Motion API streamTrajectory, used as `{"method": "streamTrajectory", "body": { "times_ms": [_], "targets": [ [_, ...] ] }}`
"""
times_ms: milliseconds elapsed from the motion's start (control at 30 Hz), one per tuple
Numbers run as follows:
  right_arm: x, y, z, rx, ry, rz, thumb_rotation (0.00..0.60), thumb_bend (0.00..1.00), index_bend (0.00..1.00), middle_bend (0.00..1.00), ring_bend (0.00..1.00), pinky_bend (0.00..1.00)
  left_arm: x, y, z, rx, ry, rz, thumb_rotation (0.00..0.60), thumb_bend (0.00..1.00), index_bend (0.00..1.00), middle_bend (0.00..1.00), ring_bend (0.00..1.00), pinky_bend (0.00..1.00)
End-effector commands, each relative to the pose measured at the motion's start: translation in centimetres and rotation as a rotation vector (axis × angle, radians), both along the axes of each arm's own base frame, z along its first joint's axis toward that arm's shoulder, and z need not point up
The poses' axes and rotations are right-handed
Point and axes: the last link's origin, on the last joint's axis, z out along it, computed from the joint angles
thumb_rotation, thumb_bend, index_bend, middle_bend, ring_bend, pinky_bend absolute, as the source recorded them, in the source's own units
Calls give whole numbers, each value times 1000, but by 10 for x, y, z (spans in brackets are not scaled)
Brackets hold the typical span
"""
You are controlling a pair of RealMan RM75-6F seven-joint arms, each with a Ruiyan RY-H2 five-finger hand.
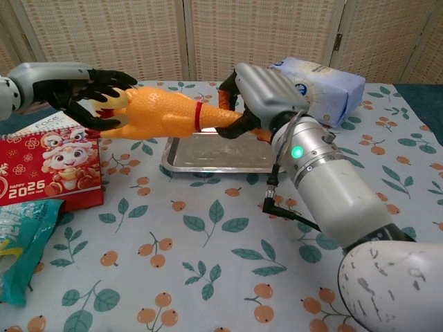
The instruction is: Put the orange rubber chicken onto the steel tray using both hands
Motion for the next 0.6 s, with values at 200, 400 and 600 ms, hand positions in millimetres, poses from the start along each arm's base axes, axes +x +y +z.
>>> {"method": "streamTrajectory", "body": {
  "times_ms": [200,400,600],
  "targets": [
    [-18,-22,6,-35,32,-44,600,340,862,572,712,920,-20,19,34,125,30,8,600,361,0,0,0,0],
    [-32,-45,-2,-52,85,-75,600,340,864,581,715,921,-31,9,48,138,37,-20,600,361,0,0,0,0],
    [-38,-60,-18,-26,121,-81,600,339,867,588,716,920,-38,-6,46,103,90,-71,600,365,0,0,0,0]
  ]
}}
